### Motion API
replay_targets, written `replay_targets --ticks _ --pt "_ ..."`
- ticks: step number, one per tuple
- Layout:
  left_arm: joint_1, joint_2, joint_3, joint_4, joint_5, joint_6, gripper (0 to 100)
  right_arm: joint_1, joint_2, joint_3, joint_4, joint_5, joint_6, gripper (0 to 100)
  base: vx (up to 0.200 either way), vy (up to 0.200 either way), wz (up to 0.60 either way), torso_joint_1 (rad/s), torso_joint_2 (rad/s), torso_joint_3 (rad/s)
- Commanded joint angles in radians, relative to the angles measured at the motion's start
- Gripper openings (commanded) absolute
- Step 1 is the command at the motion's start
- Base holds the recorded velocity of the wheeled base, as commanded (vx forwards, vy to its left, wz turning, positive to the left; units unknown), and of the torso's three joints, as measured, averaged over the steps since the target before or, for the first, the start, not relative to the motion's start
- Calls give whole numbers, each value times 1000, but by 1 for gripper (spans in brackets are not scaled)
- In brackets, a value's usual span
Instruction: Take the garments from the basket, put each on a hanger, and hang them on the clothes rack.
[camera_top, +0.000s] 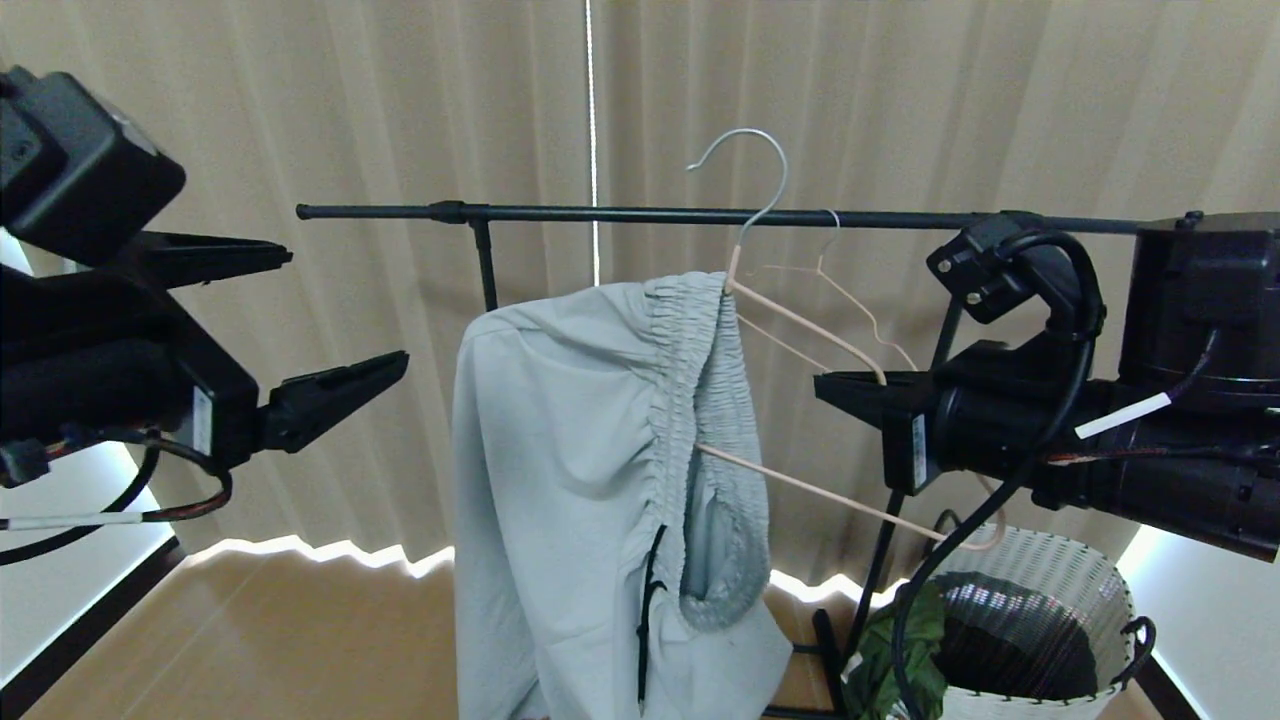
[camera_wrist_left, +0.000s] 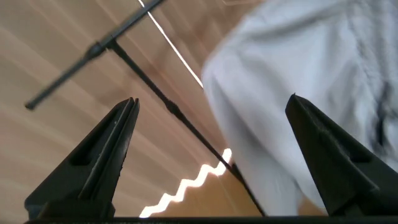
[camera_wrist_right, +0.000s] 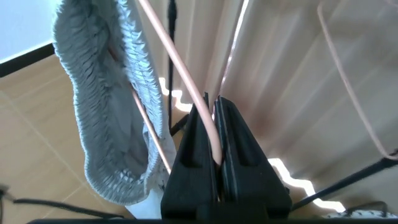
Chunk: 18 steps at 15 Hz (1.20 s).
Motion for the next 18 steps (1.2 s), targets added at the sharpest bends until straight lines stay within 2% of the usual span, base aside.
replay_targets --ticks 1,6,10,12,16,18 --pt "0 94 17 -45 0 3 100 3 4 5 0 4 2 0 0 0 0 0 0 0" --pt "-10 127 21 -65 0 70 100 20 4 8 0 29 2 0 0 0 0 0 0 0" --pt "-137 132 25 -68 -3 64 100 45 19 4 -3 36 2 0 0 0 0 0 0 0" --pt "-188 161 23 -144 2 63 100 71 27 0 -3 36 2 0 0 0 0 0 0 0" --pt "-180 241 23 -260 25 66 100 91 21 5 -3 36 -2 0 0 0 0 0 0 0" --pt "-175 242 32 -262 25 67 100 106 13 8 -3 41 -7 0 0 0 0 0 0 0"
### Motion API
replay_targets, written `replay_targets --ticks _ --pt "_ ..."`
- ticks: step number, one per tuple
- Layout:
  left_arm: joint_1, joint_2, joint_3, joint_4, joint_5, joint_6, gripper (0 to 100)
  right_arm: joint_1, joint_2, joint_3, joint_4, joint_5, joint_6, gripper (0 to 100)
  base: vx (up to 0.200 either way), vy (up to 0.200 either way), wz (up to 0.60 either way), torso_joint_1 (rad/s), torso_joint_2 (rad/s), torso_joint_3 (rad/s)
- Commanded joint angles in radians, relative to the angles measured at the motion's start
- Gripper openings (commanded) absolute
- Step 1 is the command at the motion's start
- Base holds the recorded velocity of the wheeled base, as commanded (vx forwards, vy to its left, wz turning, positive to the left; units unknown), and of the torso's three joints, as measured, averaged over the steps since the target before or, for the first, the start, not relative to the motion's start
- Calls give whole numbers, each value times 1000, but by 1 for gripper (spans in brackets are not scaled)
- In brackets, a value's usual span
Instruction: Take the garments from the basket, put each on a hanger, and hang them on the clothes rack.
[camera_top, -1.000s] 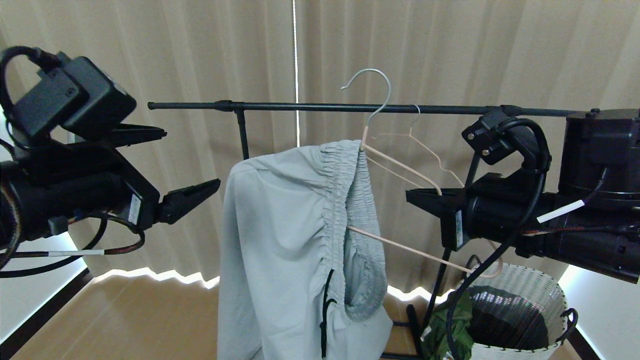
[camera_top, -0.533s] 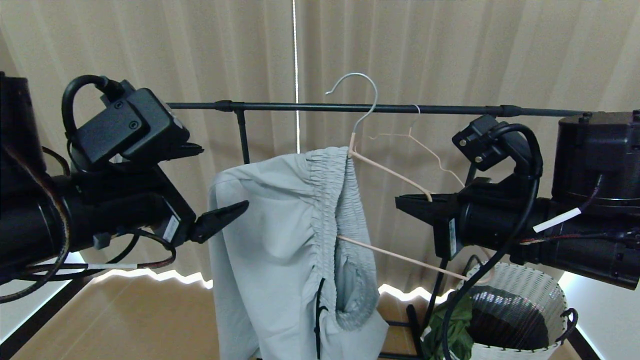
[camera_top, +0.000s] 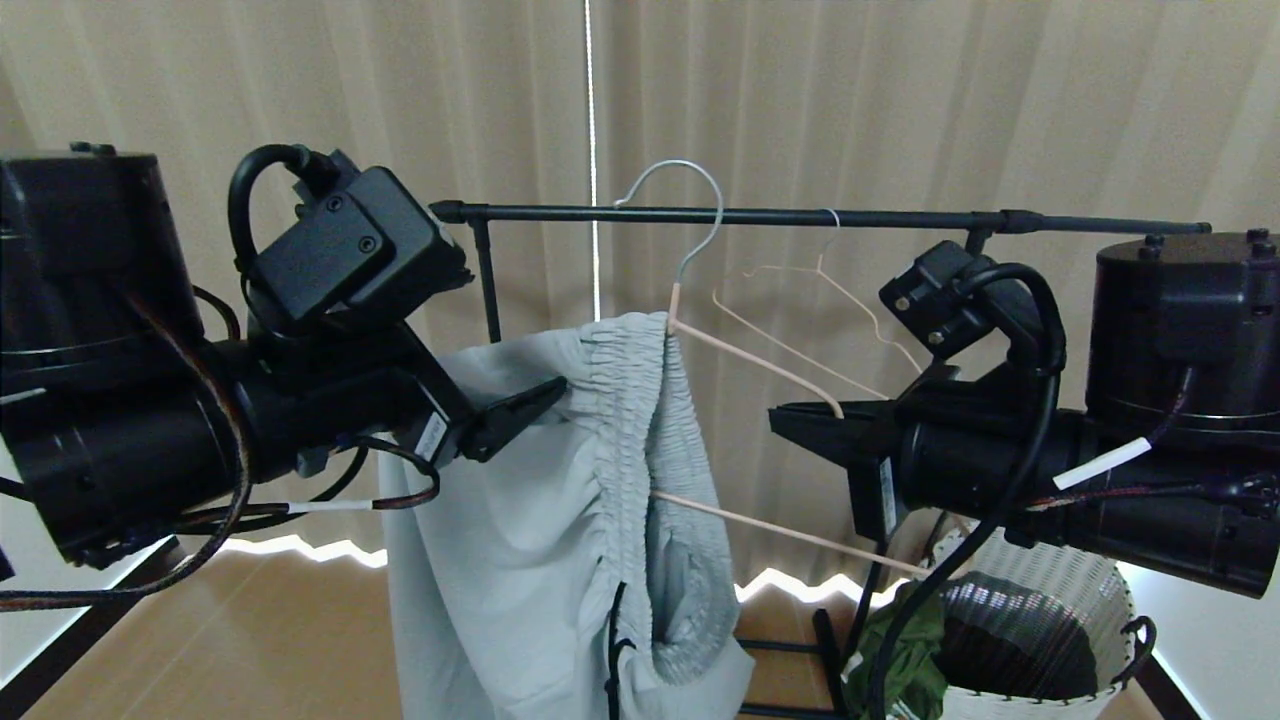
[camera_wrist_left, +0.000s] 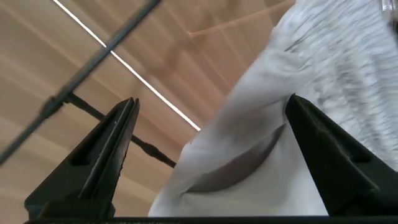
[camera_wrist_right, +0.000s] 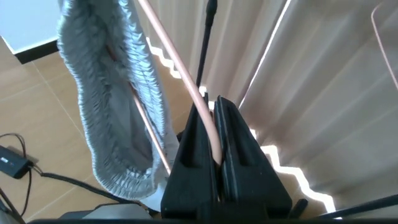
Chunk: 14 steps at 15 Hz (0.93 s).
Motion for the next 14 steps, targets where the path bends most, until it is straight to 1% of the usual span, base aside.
replay_targets --ticks 1,5,9,10,14 --pt "2 20 6 -1 0 1 100 19 -2 2 -1 7 0 0 0 0 0 0 0 0" --pt "3 20 9 -1 0 4 100 66 -2 0 -4 18 -3 0 0 0 0 0 0 0" --pt "3 17 21 -1 0 8 100 74 -2 35 -70 47 -40 0 0 0 0 0 0 0" --pt "3 15 24 -1 0 8 0 75 -2 38 -76 53 -42 0 0 0 0 0 0 0" --pt "3 17 24 -2 -2 8 0 77 -2 38 -79 68 -42 0 0 0 0 0 0 0"
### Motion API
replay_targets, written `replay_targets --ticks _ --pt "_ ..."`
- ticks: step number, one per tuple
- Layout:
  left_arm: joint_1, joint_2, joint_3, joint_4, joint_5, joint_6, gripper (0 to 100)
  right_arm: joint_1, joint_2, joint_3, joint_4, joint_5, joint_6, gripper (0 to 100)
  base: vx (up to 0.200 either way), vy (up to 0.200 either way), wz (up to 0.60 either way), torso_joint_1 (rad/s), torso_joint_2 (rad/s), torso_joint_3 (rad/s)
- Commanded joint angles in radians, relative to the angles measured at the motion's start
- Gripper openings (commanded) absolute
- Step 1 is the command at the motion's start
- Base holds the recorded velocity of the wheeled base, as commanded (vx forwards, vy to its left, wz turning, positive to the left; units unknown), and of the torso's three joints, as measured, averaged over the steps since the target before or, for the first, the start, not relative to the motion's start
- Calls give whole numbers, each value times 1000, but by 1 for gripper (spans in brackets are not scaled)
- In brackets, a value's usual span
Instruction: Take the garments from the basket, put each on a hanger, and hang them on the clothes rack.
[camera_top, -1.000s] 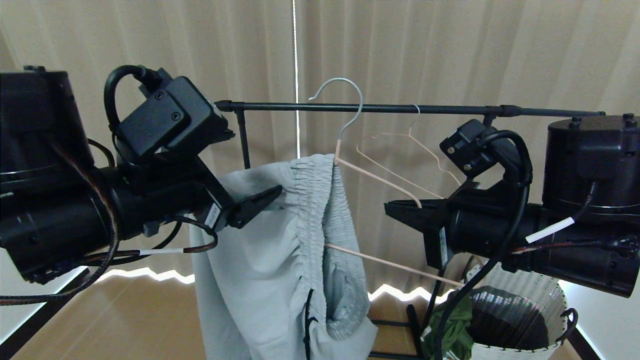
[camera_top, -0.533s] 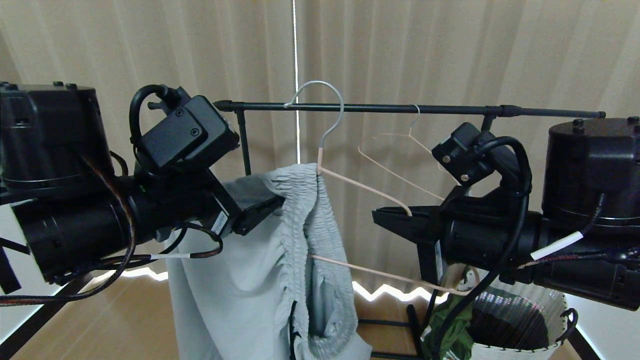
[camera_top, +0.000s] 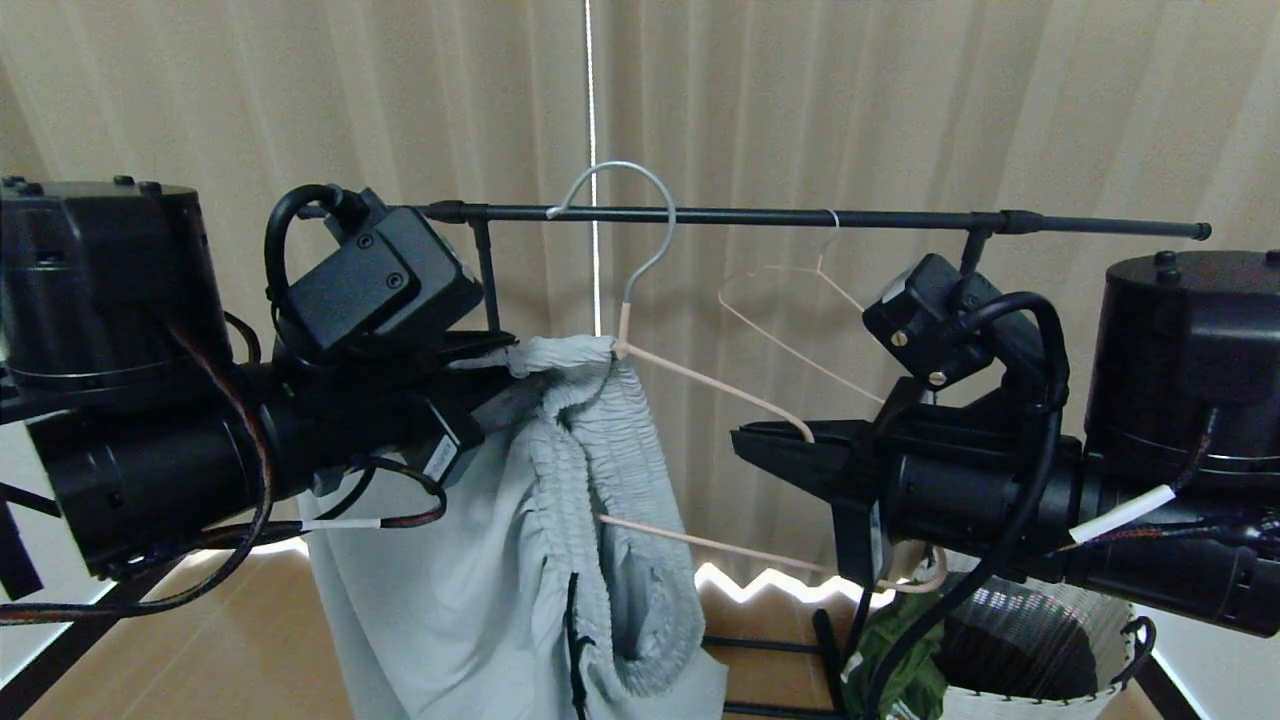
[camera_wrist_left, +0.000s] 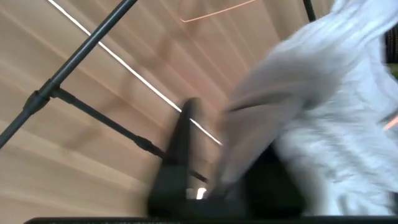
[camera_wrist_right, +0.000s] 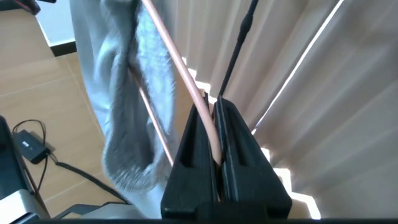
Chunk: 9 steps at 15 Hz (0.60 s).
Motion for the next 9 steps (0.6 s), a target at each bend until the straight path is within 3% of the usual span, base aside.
replay_targets --ticks 1,7,8,9 --pt "-1 0 1 -1 1 -2 0 5 0 -1 1 2 -1 0 0 0 0 0 0 0" --pt "1 -23 26 -3 3 -2 0 5 0 2 4 1 -4 0 0 0 0 0 0 0" --pt "1 -29 37 -4 3 -5 0 3 0 6 4 -1 -4 100 0 0 0 0 0 0" --pt "1 -30 40 -9 6 -7 0 3 1 10 1 -4 -4 100 0 0 0 0 0 0"
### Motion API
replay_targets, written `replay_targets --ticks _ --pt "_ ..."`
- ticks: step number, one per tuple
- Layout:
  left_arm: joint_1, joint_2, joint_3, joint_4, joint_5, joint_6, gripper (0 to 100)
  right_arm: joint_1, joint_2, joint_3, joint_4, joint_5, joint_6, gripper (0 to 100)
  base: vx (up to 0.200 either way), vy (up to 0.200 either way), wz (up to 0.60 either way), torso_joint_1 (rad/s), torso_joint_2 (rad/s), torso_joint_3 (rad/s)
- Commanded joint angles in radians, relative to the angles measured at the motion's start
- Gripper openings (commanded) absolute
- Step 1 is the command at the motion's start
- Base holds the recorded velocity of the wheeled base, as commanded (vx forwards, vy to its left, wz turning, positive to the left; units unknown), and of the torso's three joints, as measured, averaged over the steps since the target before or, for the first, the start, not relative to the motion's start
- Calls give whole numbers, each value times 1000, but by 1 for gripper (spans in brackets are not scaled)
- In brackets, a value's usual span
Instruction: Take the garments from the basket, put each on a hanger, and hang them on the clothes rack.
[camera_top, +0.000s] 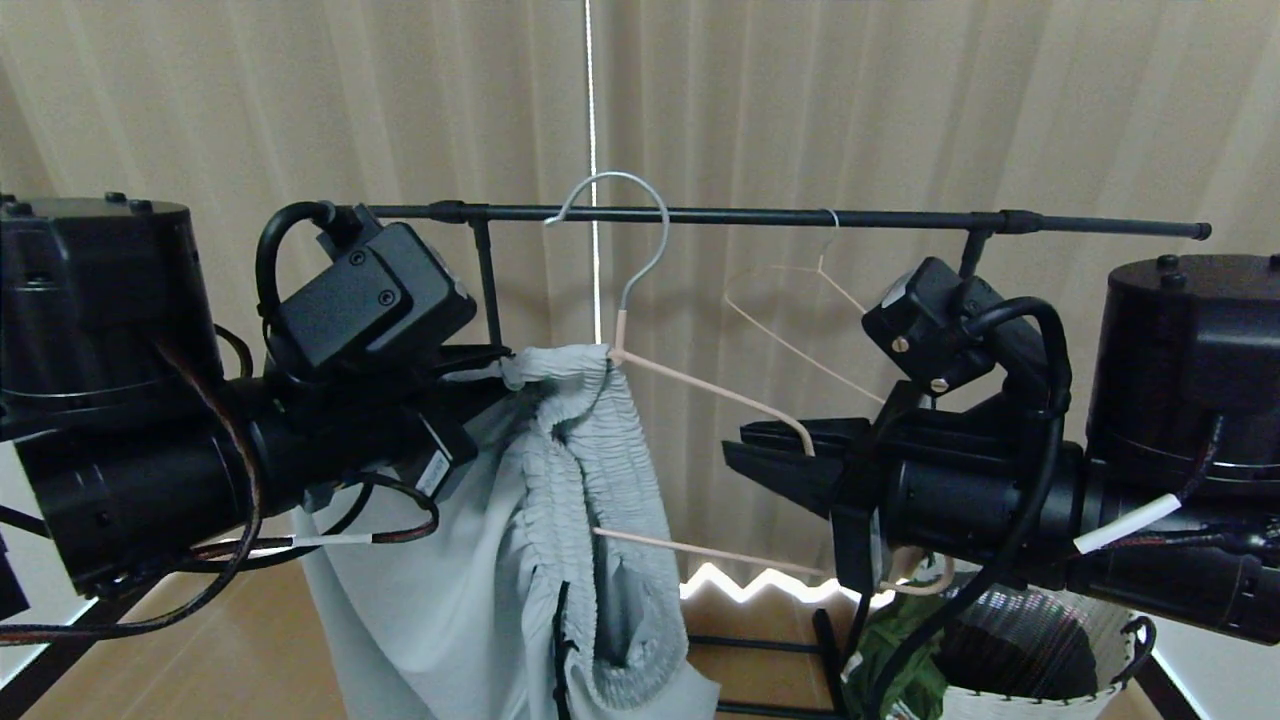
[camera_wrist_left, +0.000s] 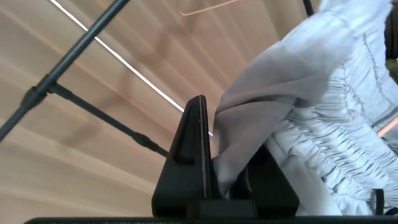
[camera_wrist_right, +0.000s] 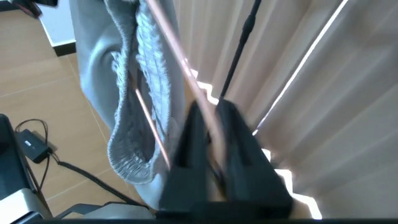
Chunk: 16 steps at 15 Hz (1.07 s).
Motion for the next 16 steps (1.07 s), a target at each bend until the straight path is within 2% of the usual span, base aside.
replay_targets --ticks 1,3,5,6,7,9,11,16 --pt "4 -12 8 -4 13 -2 0 -3 2 3 2 -6 -1 100 0 0 0 0 0 0" --pt "22 -21 17 -2 118 -2 0 -34 -3 5 1 -21 -3 100 0 0 0 0 0 0" --pt "45 -39 51 -4 190 -5 0 -104 -9 2 1 -33 -41 100 0 0 0 0 0 0" --pt "54 -39 54 -2 201 -5 0 -123 -9 2 1 -33 -55 100 0 0 0 0 0 0" --pt "88 -38 54 -4 241 -5 0 -144 -12 6 2 -35 -78 100 0 0 0 0 0 0" --pt "105 -35 54 -4 310 -10 0 -144 -18 34 1 -35 -79 100 0 0 0 0 0 0" --pt "105 -35 55 -4 334 -39 0 -143 -15 55 1 -35 -79 100 0 0 0 0 0 0" --pt "103 -38 54 -4 334 -125 0 -132 -13 98 -1 -33 -79 100 0 0 0 0 0 0"
